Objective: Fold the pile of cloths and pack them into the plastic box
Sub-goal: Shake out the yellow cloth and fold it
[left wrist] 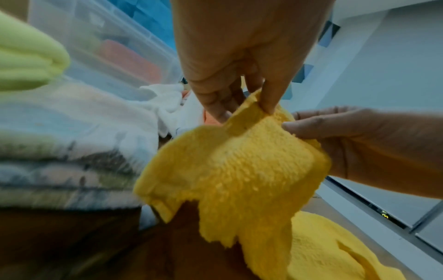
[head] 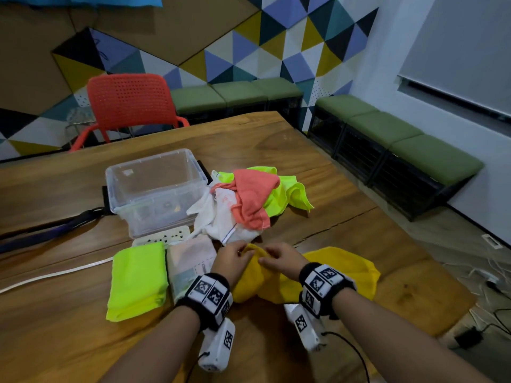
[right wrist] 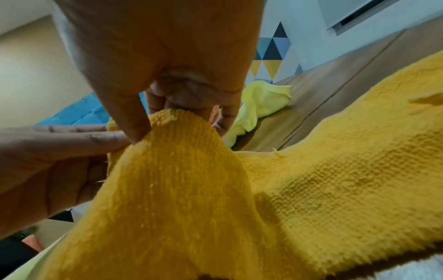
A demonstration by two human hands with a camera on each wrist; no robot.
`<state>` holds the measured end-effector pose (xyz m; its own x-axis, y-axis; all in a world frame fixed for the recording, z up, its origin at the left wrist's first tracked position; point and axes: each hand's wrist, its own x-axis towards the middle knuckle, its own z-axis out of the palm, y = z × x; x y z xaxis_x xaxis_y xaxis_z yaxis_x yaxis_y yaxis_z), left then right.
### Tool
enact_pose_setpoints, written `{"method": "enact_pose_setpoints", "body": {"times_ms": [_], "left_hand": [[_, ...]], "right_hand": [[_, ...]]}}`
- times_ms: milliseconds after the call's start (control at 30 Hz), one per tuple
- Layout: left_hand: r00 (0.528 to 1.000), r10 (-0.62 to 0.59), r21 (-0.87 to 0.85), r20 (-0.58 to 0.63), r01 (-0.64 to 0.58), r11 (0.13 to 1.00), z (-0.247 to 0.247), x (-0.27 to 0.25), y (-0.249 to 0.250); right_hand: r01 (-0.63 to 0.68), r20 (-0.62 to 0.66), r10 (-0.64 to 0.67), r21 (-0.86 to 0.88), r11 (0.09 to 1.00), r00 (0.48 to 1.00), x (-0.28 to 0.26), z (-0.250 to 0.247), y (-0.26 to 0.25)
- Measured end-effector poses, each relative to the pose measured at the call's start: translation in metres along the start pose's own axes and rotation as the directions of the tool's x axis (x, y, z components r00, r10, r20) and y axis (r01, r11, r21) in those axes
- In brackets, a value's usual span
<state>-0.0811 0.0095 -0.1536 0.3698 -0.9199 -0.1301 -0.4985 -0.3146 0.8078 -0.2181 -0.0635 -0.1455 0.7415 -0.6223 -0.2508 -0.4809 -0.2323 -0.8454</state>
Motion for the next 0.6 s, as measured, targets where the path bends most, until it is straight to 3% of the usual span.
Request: {"method": "enact_pose_setpoints", "body": {"times_ms": [167,267,433,600], "left_hand": [[0.996,0.086,-0.012,-0.038,-0.086,0.996,0.002,-0.004,0.015],[0.991,0.094,-0.027,-0.1,-0.097,0.995,0.0,-0.005,0.022],[0.955,-0.055,-0.035,-0.29,0.047,0.998,-0.036,0.009,0.011],[0.86,-0.226,-0.165,-0.458,0.167,0.972,-0.075,0.019,-0.009]], "right_hand": [[0.08,-0.182,-0.07,0.047,0.996,0.981,0.002,-0.002,0.0],[0.088,-0.133,-0.087,-0.004,0.996,0.987,0.001,-0.006,-0.004],[-0.008,-0.121,0.006,-0.015,1.0,0.993,-0.02,-0.03,0.0],[-0.119,-0.231,0.144,0.119,0.986,0.962,-0.049,-0.064,0.015]]}}
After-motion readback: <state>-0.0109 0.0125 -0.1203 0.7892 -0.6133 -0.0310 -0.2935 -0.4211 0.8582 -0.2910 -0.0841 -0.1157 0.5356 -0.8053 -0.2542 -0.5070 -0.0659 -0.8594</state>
